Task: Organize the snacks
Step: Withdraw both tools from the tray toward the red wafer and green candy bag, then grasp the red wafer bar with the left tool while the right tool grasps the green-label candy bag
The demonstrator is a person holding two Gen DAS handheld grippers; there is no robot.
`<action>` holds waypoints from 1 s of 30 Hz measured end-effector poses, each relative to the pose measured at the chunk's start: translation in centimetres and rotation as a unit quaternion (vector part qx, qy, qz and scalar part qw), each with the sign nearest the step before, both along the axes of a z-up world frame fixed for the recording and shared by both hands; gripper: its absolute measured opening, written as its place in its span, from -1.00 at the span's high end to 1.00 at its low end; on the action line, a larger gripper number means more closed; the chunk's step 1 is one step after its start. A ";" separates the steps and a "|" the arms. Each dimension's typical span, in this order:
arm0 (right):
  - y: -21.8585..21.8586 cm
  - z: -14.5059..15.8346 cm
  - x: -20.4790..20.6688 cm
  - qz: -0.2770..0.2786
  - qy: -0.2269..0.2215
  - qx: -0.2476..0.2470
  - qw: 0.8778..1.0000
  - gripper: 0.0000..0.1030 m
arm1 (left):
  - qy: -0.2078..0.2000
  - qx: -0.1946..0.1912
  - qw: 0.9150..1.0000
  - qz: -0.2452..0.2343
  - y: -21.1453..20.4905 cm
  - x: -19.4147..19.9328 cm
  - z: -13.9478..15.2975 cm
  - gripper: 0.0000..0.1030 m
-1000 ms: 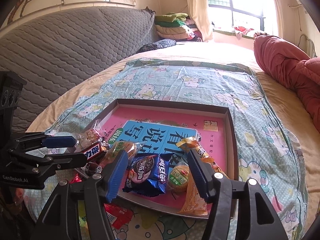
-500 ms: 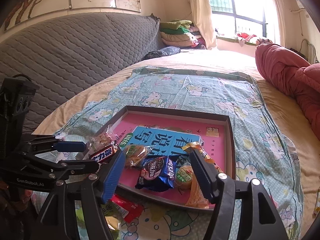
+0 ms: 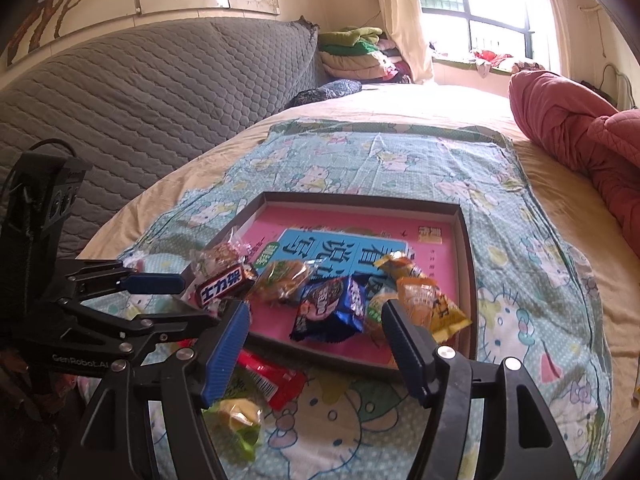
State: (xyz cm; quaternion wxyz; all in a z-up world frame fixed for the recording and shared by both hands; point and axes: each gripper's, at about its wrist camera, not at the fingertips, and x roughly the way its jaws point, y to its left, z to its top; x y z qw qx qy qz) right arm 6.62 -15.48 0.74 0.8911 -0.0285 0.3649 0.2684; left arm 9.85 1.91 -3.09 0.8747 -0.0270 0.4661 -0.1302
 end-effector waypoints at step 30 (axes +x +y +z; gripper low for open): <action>5.6 -7.0 -4.2 0.162 0.079 -0.113 0.977 -0.17 | 0.047 0.053 0.987 -0.145 -2.9 0.5 -3.2 -0.26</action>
